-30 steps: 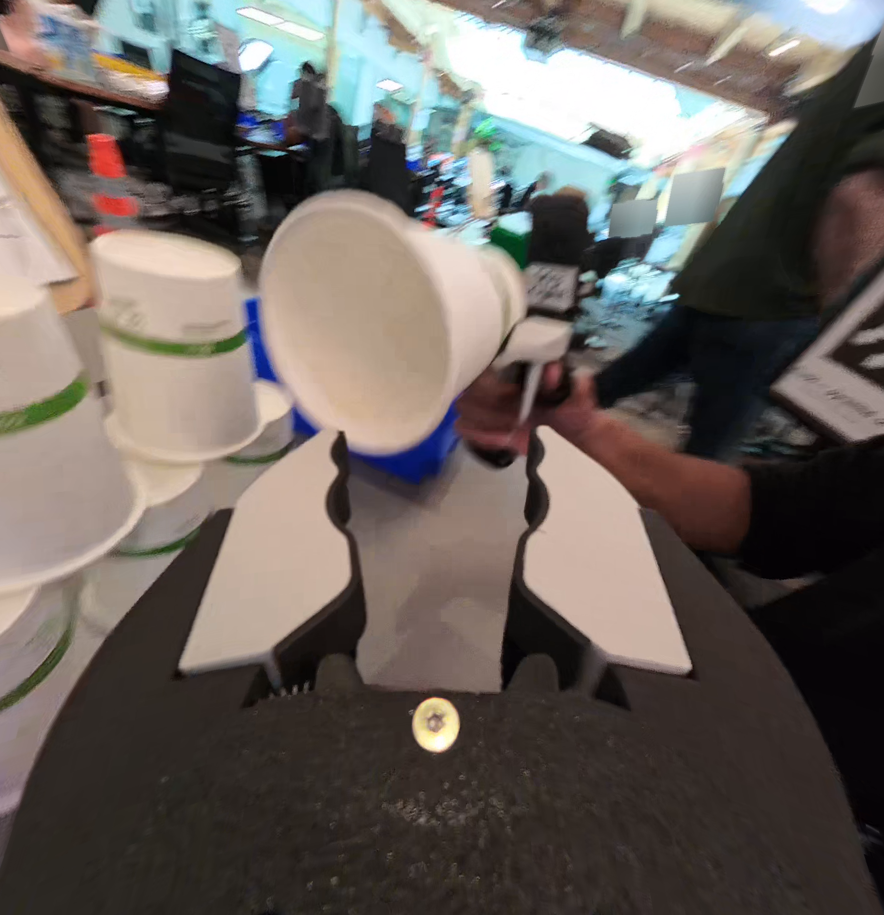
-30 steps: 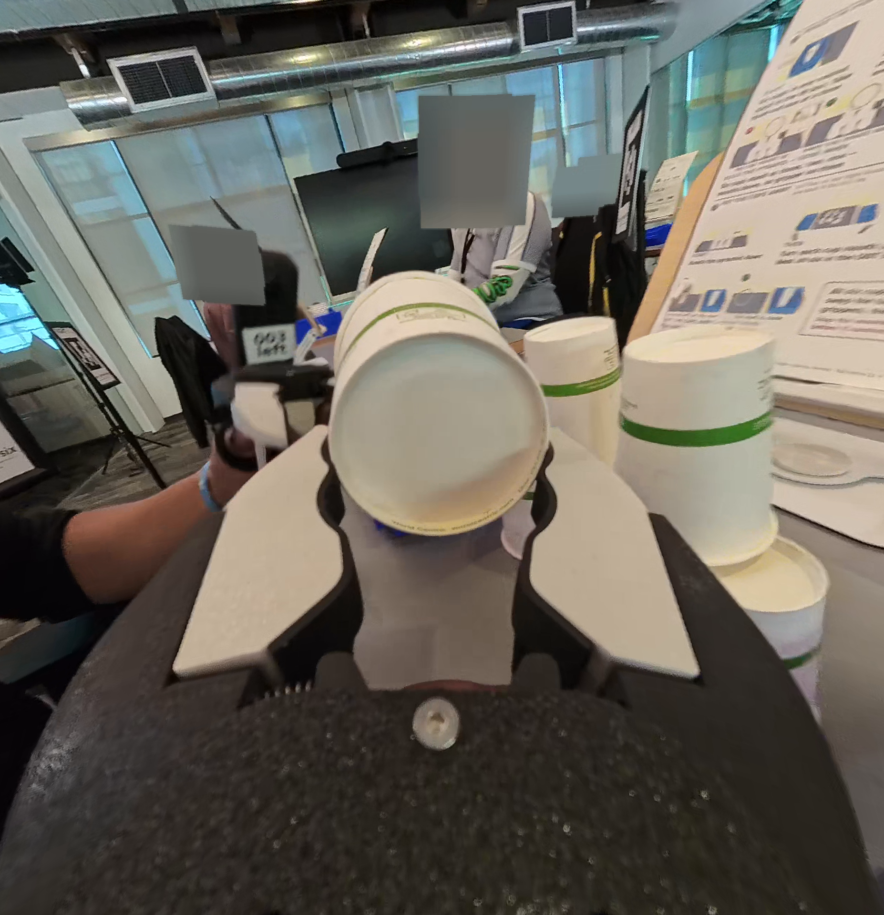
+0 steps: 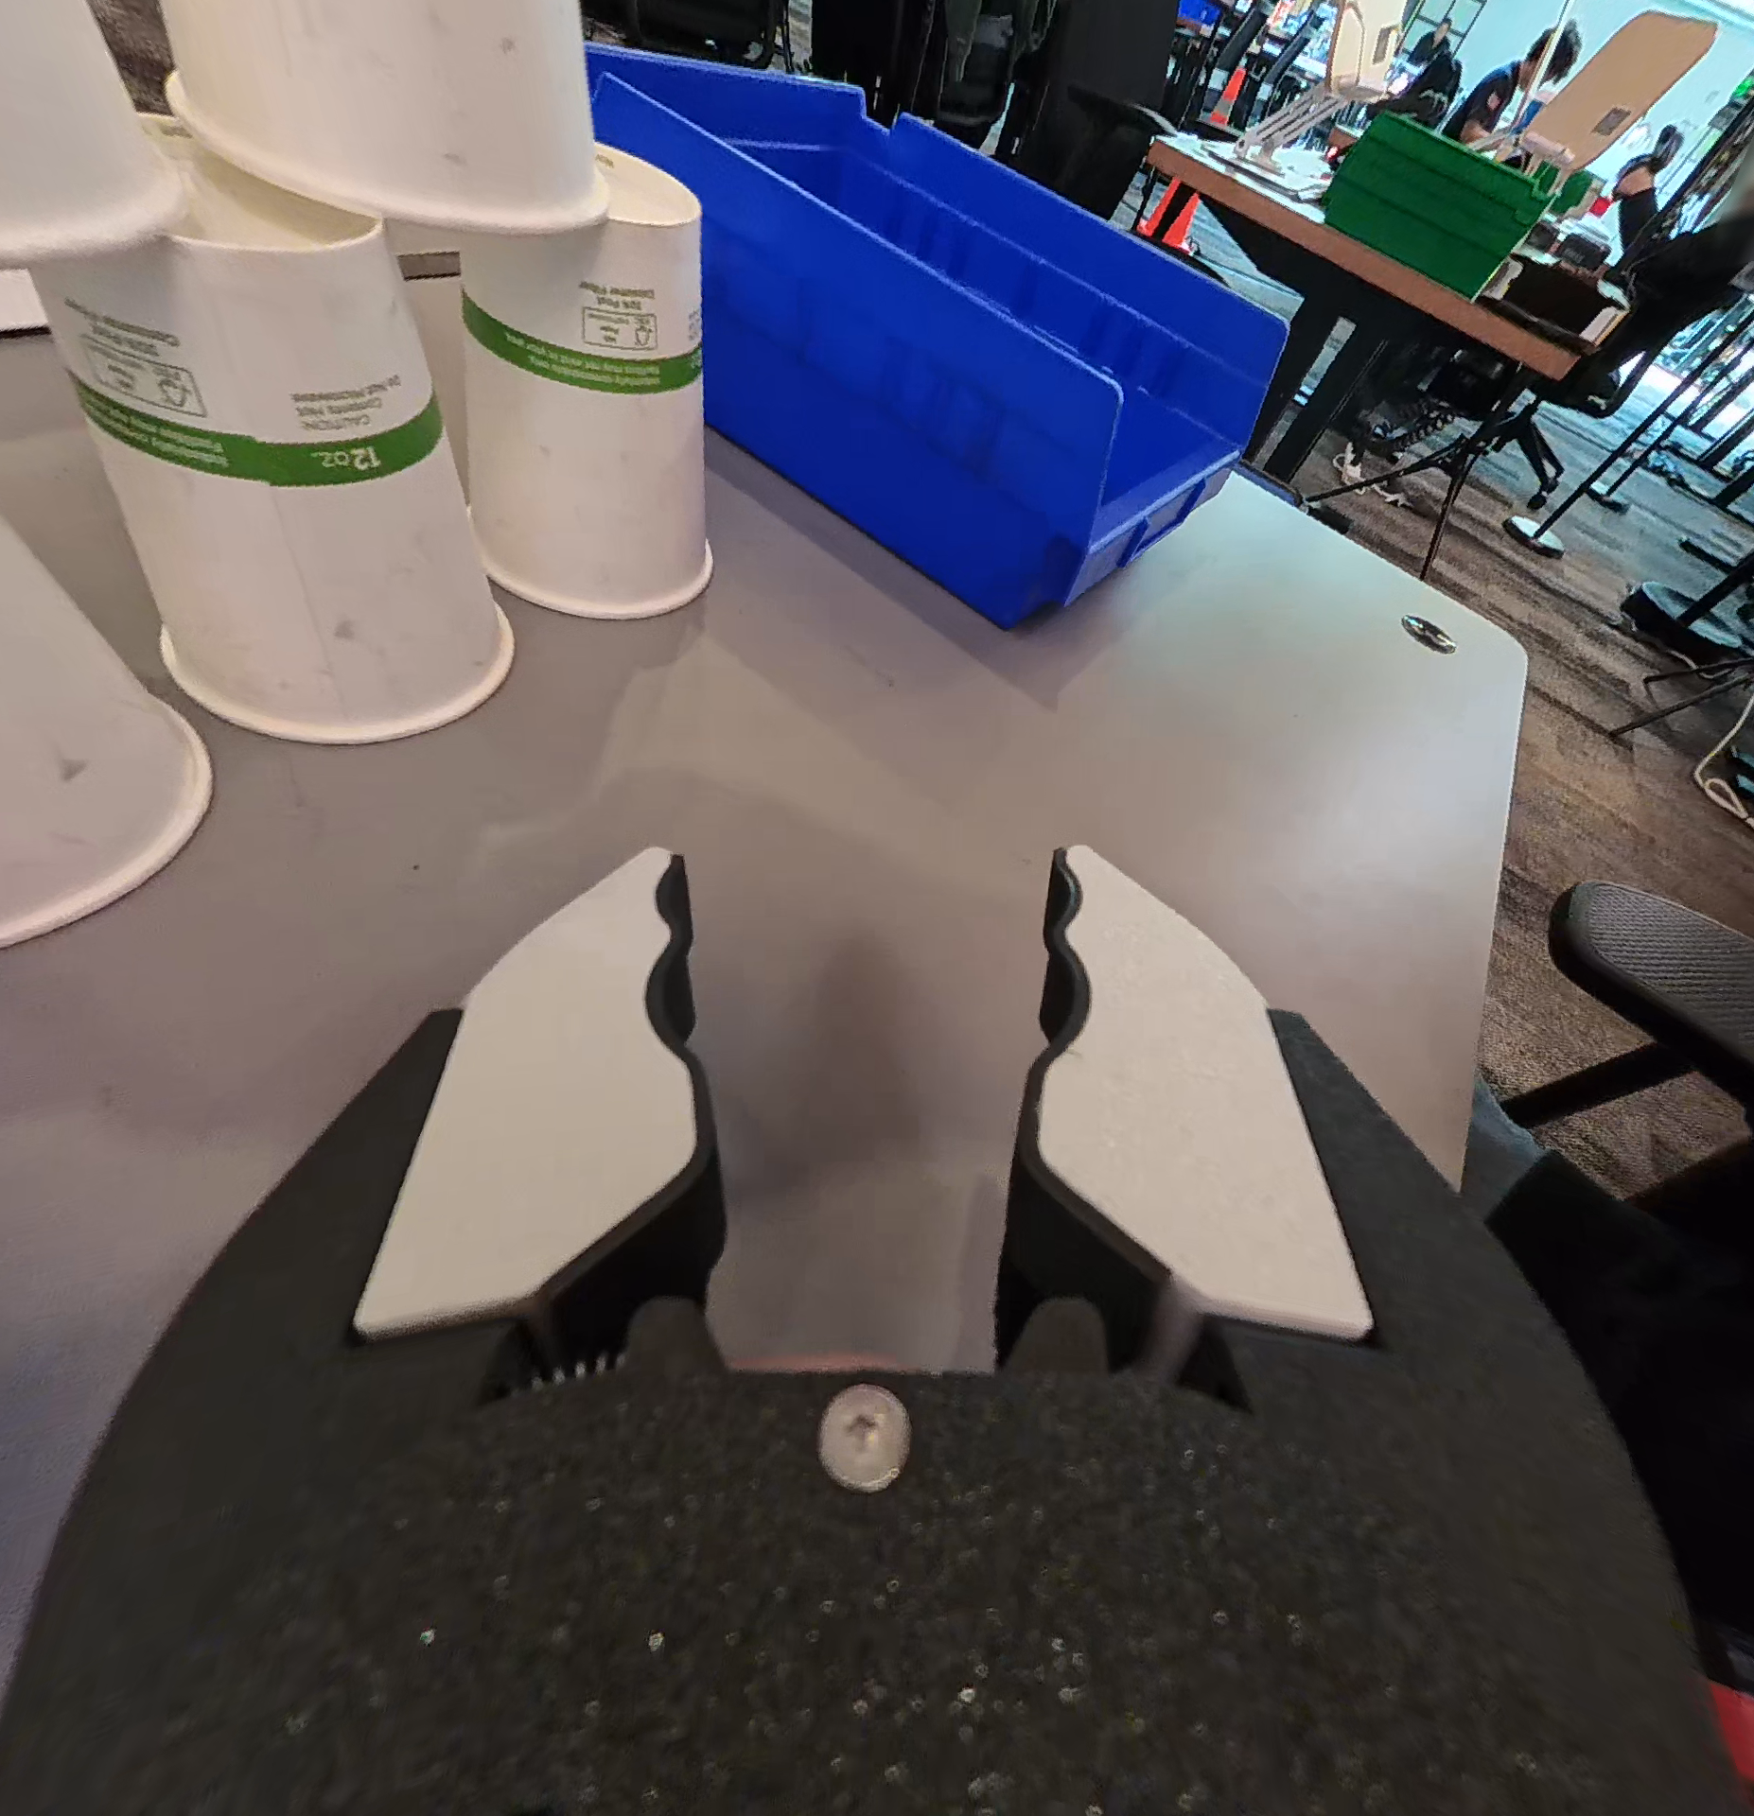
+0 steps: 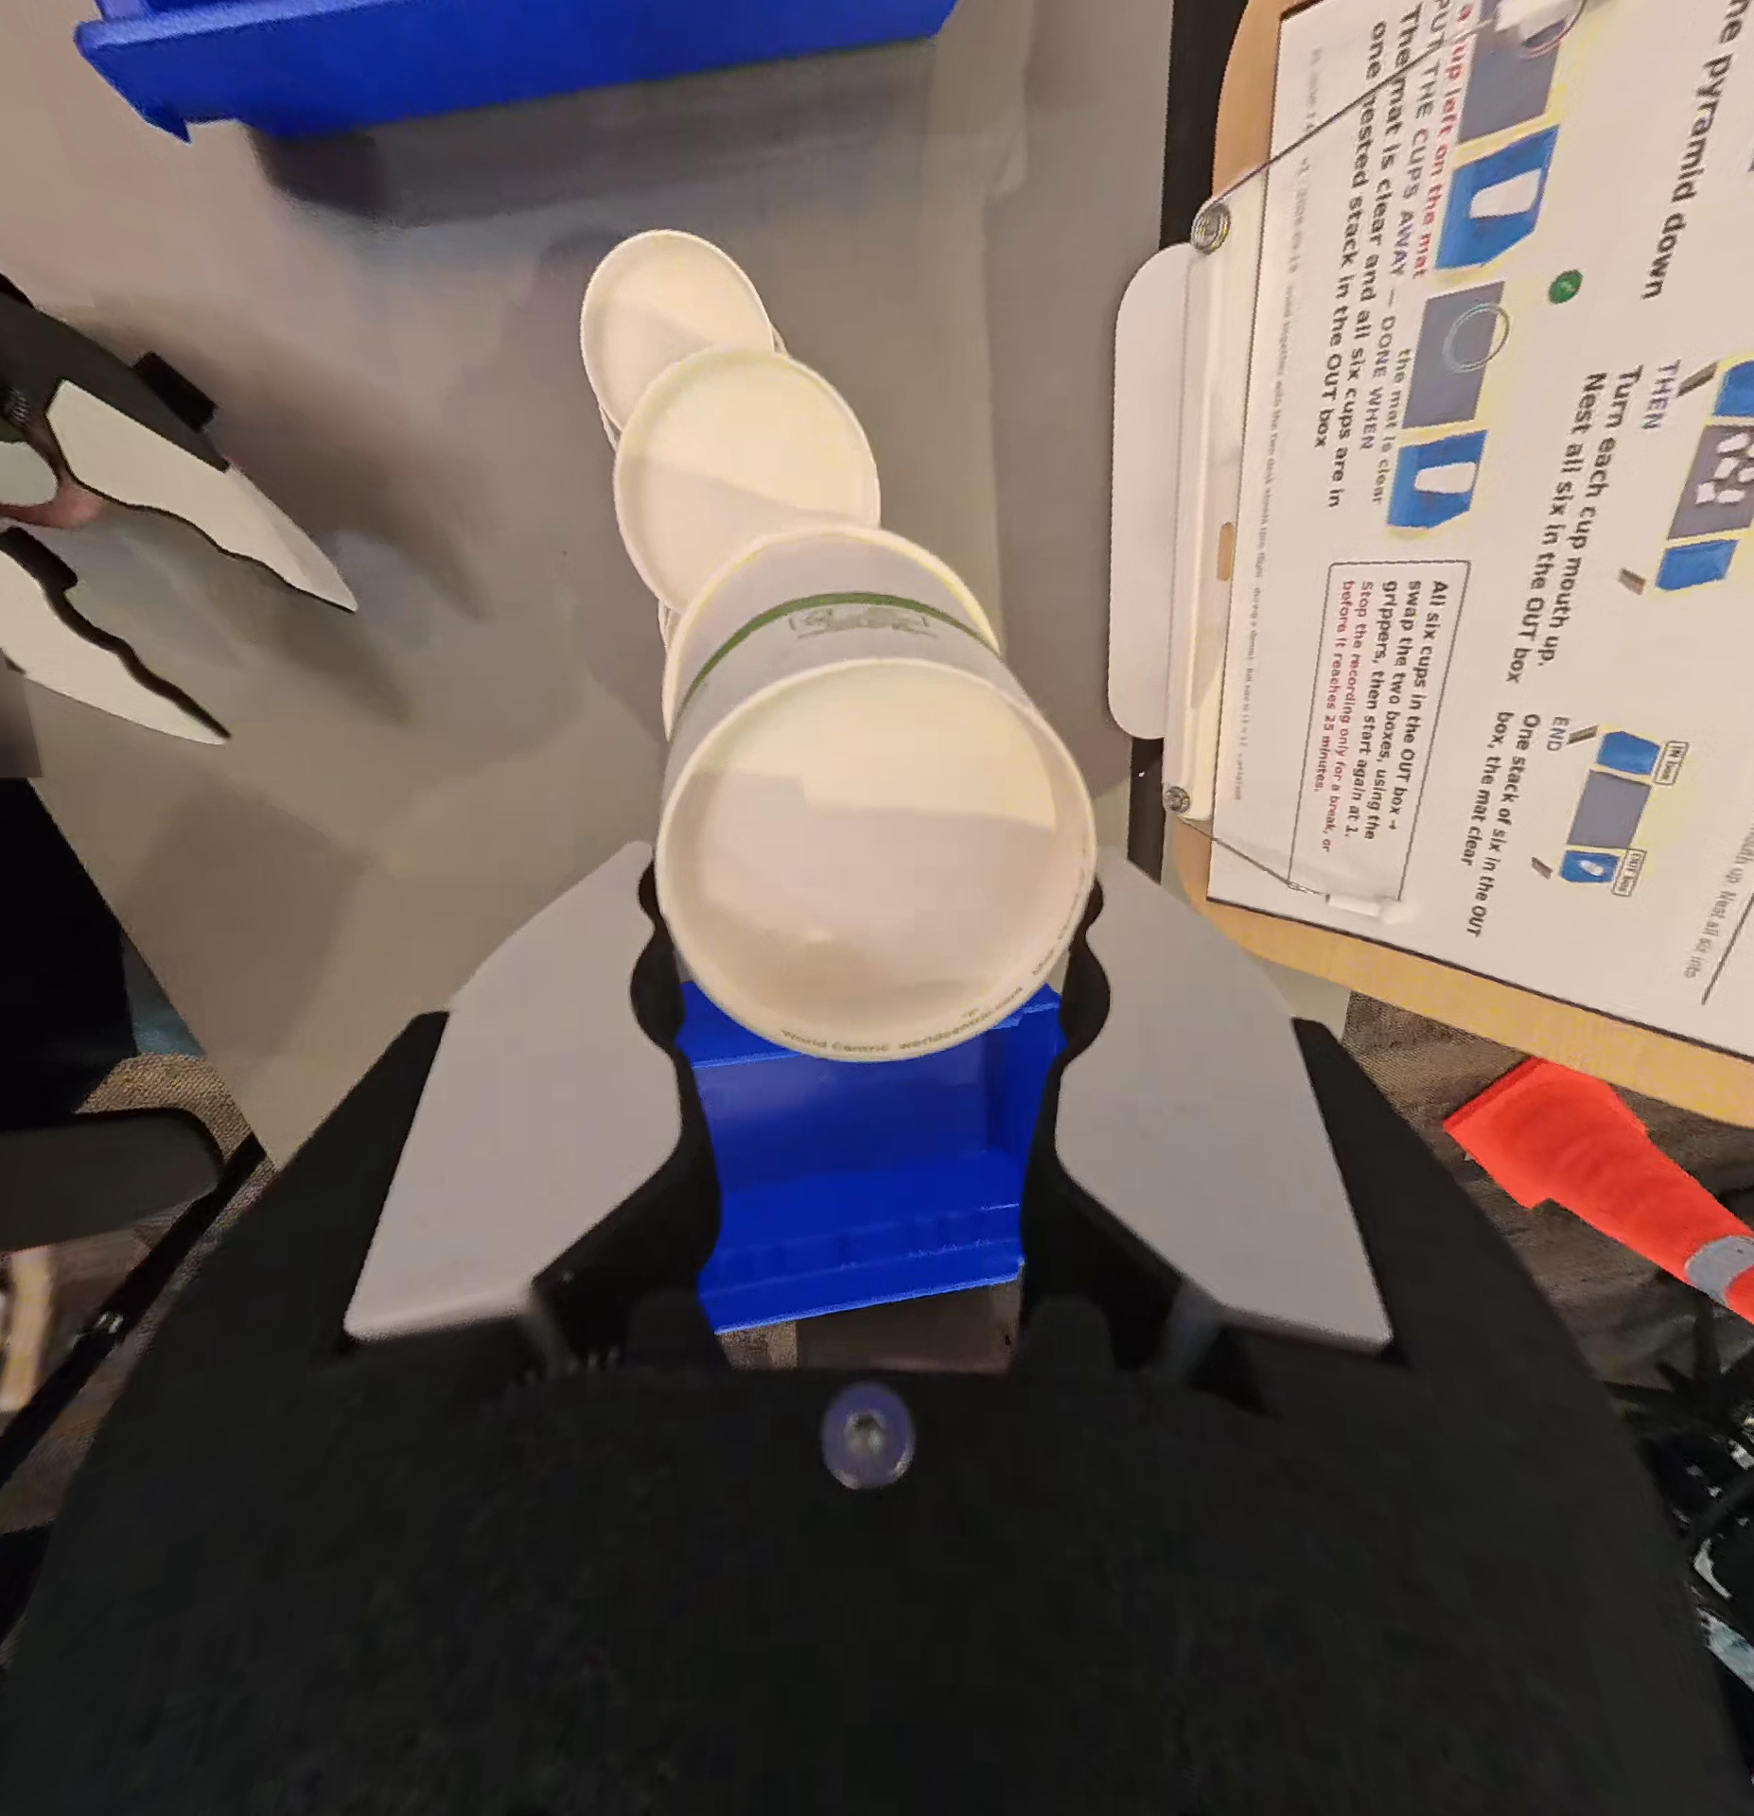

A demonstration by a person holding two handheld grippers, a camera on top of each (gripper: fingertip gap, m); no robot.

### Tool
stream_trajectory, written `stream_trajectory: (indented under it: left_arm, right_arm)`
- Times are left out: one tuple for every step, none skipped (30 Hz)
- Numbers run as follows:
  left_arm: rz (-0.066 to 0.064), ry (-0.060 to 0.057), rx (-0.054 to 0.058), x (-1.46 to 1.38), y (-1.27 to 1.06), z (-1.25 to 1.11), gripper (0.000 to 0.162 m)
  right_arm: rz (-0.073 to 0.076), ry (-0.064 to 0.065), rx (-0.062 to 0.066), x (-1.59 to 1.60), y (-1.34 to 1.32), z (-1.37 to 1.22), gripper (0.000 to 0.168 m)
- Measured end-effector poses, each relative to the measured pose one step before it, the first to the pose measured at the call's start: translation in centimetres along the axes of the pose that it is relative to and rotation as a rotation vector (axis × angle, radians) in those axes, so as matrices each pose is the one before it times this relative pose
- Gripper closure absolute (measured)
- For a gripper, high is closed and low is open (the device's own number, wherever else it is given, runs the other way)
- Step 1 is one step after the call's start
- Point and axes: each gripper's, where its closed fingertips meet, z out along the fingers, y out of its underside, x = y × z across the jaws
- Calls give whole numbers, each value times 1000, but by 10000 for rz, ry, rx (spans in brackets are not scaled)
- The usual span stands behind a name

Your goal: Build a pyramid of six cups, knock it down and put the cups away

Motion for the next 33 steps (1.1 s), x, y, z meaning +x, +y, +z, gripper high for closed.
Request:
stream_trajectory:
  left_arm:
    - [-9, 4, -10, 7, 12, -95, 93]
    - [7, 12, -37, 33, 62, -44, 93]
    - [15, 10, -37, 33, 87, -18, 93]
    - [15, 6, -20, 32, 56, -9, 93]
    - [5, 14, -15, 38, 55, 1, 92]
    - [-2, 6, -1, 24, 17, -2, 92]
    - [-4, -11, 8, -4, -13, -10, 91]
    - [5, -44, 25, -67, -43, -16, 91]
    - [18, -53, 32, -74, -65, -54, 91]
    - [19, -99, 61, -149, -116, -98, 91]
    - [26, -115, 74, -176, -156, -117, 91]
    - [49, -153, 98, -227, -218, -184, 91]
    - [79, -236, 159, -346, -339, -239, 92]
    - [80, -293, 139, -439, -379, -274, 92]
    - [27, -379, 58, -571, -355, -291, 92]
    - [-62, -459, 24, -679, -418, -344, 92]
    - [-110, -309, 48, -469, -527, -375, 91]
    - [-126, -241, 143, -345, -680, -451, 92]
    - [-101, -346, 177, -475, -695, -484, 92]
    - [-2, -340, 169, -455, -668, -447, 92]
    - [71, -341, 135, -428, -554, -426, 92]
    - [61, -428, 118, -549, -434, -465, 93]
    - [12, -376, 87, -457, -279, -518, 93]
    - [-60, -264, 106, -296, -193, -537, 93]
    - [-92, -191, 85, -174, -47, -535, 93]
    - [-54, -204, 128, -171, -20, -530, 94]
    - [19, -162, 147, -99, 30, -481, 94]
    - [105, -140, 123, -57, 113, -422, 94]
    - [157, -209, 130, -129, 163, -380, 94]
    - [173, -250, 62, -212, 297, -299, 94]
    - [114, -223, 58, -223, 298, -244, 94]
    - [4, -140, 23, -170, 357, -187, 94]
    - [-93, -64, -31, -110, 419, -126, 94]
  right_arm:
    - [26, -36, 98, 39, -273, -1, 92]
    - [-15, -36, 43, -9, -170, 39, 92]
    - [12, -127, -25, -151, -39, 85, 92]
    - [26, -129, -2, -125, -59, 23, 92]
    - [23, -106, -36, -84, 35, -18, 92]
    - [28, -64, -108, -29, 161, -33, 91]
    - [21, -19, -110, 21, 201, -152, 91]
    - [18, -45, 61, -101, 33, -284, 90]
    - [-16, 66, 127, -36, 1, -485, 88]
    - [-32, 155, 202, -3, -23, -699, 87]
    - [-38, 234, 295, 20, -84, -891, 86]
    - [-14, 398, 339, 171, -50, -1089, 85]
    - [0, 486, 453, 160, -110, -1236, 85]
    - [-8, 568, 589, 95, -193, -1297, 84]
    - [-24, 639, 694, 28, -215, -1301, 84]
    - [-3, 791, 799, 107, -206, -1301, 86]
    - [90, 924, 772, 196, -14, -1258, 88]
    - [219, 841, 703, -51, 278, -1227, 88]
    - [340, 627, 725, -485, 394, -1110, 88]
    - [455, 528, 650, -714, 660, -1056, 87]
    - [671, 618, 607, -600, 895, -1019, 89]
    - [739, 434, 562, -835, 1131, -914, 92]
    - [719, 305, 434, -1033, 1493, -842, 88]
    - [838, 258, 372, -1056, 1780, -777, 88]
    - [801, 129, 203, -1119, 2134, -750, 87]
    - [728, 43, 226, -1147, 2206, -816, 85]
    - [742, 28, 390, -1097, 2064, -878, 88]
    - [544, 15, 407, -1031, 2059, -933, 90]
    - [449, 114, 301, -796, 2205, -912, 92]
    - [376, 93, 149, -739, 2319, -788, 92]
    - [291, 158, -16, -580, 2413, -714, 91]
    - [169, 122, 9, -534, 2224, -669, 91]
    - [-53, 212, 92, -266, 1930, -603, 92]
